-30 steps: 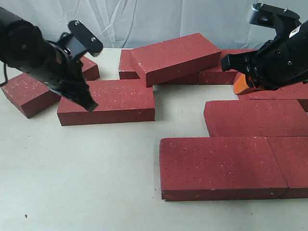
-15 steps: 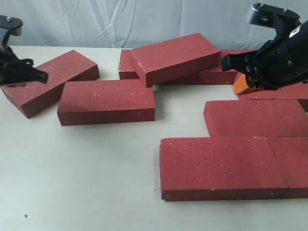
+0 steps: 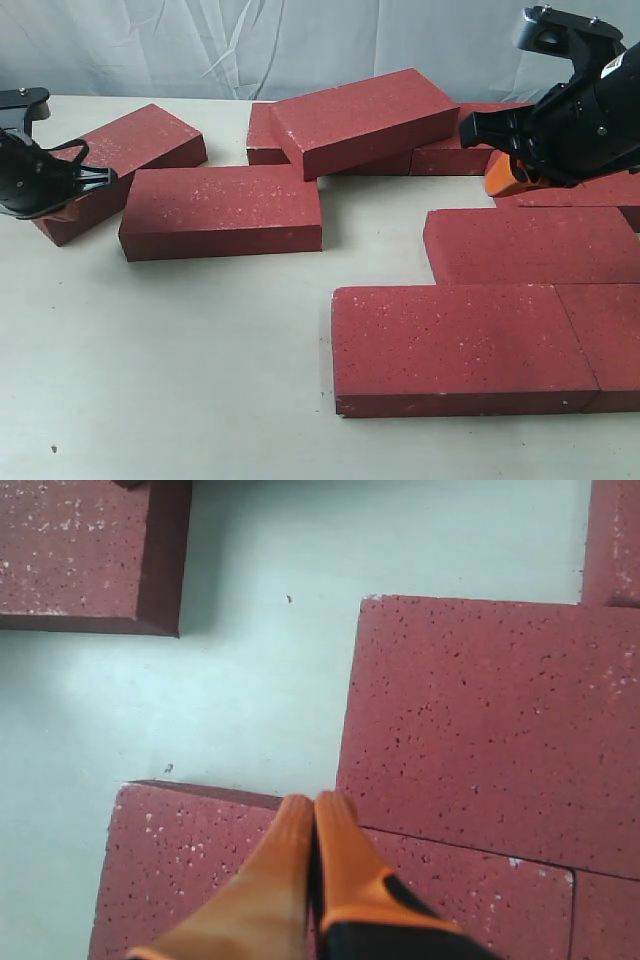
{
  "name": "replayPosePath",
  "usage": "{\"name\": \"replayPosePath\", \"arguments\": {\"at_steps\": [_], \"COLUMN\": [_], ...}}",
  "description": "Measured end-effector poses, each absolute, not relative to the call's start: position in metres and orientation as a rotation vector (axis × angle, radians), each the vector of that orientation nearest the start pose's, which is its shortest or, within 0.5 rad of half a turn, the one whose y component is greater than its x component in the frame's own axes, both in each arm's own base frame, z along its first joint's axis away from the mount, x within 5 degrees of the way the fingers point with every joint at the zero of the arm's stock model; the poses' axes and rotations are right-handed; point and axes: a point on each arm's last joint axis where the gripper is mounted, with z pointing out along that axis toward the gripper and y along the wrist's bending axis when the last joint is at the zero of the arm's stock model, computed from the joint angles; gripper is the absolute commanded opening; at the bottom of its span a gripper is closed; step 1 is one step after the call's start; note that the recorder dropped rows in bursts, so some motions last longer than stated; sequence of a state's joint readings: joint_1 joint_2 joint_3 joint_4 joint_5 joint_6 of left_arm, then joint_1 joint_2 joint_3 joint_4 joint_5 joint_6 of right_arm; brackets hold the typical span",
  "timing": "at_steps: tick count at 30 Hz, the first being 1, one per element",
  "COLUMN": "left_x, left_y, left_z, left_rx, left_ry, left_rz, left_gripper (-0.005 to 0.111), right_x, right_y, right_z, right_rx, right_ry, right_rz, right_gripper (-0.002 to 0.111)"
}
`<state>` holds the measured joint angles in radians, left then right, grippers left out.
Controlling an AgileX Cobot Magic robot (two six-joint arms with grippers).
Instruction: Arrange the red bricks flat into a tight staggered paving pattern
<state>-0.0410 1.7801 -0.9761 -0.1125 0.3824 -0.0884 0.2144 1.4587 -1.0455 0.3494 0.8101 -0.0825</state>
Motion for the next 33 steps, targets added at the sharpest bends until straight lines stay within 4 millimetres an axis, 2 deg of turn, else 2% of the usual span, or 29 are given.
{"name": "replayPosePath", "arguments": {"at_steps": [8, 13, 19, 23, 26, 30, 33], "left_x": [0.349, 0.355, 0.360, 0.364, 0.368, 0.368, 0.367], "left_y": [-0.021, -0.021, -0.025, -0.042, -0.066, -0.092, -0.110], "left_z": [0.146, 0.144, 0.131, 0.124, 0.121, 0.109, 0.108], "left_rx": [-0.278, -0.277, -0.248, -0.159, -0.052, 0.035, 0.100], "left_ry": [2.690, 2.678, 2.700, 2.705, 2.683, 2.694, 2.660], "left_rz": [-0.195, -0.197, -0.211, -0.236, -0.251, -0.265, -0.270], "left_gripper": [0.000, 0.000, 0.000, 0.000, 0.000, 0.000, 0.000], "right_x": [0.279, 0.279, 0.279, 0.279, 0.280, 0.280, 0.280], "right_y": [0.084, 0.084, 0.084, 0.084, 0.084, 0.084, 0.084], "right_z": [0.270, 0.270, 0.270, 0.270, 0.270, 0.270, 0.270], "right_rx": [-0.149, -0.149, -0.149, -0.149, -0.148, -0.151, -0.154], "right_ry": [2.693, 2.693, 2.693, 2.693, 2.691, 2.689, 2.688], "right_rz": [0.454, 0.454, 0.454, 0.454, 0.453, 0.452, 0.451], "right_gripper": [-0.001, -0.001, -0.001, -0.001, -0.001, -0.001, -0.001]}}
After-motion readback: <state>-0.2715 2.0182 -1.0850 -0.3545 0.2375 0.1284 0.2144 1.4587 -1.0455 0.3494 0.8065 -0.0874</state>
